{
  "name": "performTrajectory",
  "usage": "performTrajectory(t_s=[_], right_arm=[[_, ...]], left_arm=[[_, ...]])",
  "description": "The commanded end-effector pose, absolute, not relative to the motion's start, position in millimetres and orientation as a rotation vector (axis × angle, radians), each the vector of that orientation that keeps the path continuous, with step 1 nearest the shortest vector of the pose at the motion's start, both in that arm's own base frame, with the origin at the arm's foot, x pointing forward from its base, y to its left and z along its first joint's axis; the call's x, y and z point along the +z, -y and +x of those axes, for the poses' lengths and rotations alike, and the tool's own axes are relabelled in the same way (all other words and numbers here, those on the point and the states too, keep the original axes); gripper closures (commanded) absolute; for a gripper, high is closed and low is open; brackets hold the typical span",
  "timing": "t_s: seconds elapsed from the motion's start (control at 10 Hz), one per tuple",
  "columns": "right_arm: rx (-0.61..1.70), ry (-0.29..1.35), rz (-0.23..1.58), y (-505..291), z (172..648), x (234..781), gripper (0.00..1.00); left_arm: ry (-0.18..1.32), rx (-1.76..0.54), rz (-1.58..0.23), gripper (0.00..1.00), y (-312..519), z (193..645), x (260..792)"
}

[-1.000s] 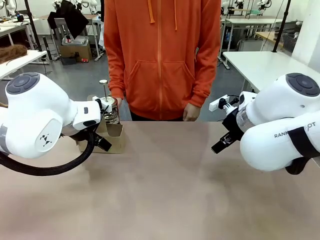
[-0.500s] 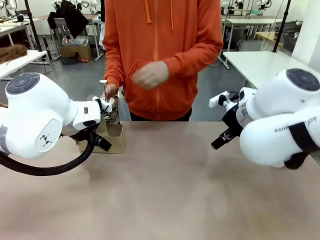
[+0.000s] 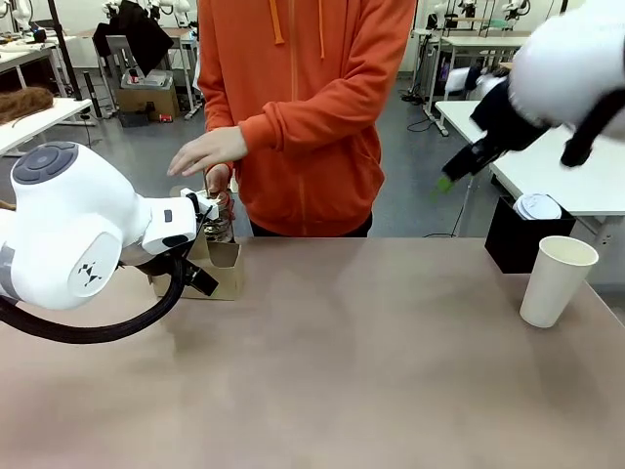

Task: Pour a drink into a cup and package it in a carrier.
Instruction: Pick up the 600 ml Paper Cup and place it in the middle top area of the table.

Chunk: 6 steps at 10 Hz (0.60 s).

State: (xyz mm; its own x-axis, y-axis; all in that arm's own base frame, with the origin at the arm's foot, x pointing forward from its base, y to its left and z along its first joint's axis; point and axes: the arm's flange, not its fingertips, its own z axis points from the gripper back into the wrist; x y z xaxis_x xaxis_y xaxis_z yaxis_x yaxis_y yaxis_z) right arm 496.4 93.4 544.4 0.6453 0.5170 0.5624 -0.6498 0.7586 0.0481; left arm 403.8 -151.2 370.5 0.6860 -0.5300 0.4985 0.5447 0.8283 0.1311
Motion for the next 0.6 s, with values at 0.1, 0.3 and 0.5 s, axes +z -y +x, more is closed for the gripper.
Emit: performTrajectory(t_s=[0.1, 0.3, 0.5], right_arm=[[0.805, 0.593, 0.558, 32.2, 533.0, 552.2, 0.0], [0.877, 0.728, 0.708, 100.8, 528.3, 531.6, 0.0], [0.9, 0.933, 0.788, 136.7, 511.1, 495.7, 0.0]], left_arm=[[0.549, -0.602, -0.029, 0.0, 151.2, 403.7, 370.6], [0.549, -0.602, -0.029, 0.0, 151.2, 403.7, 370.6], [0.549, -0.602, -0.029, 0.0, 151.2, 403.7, 370.6]])
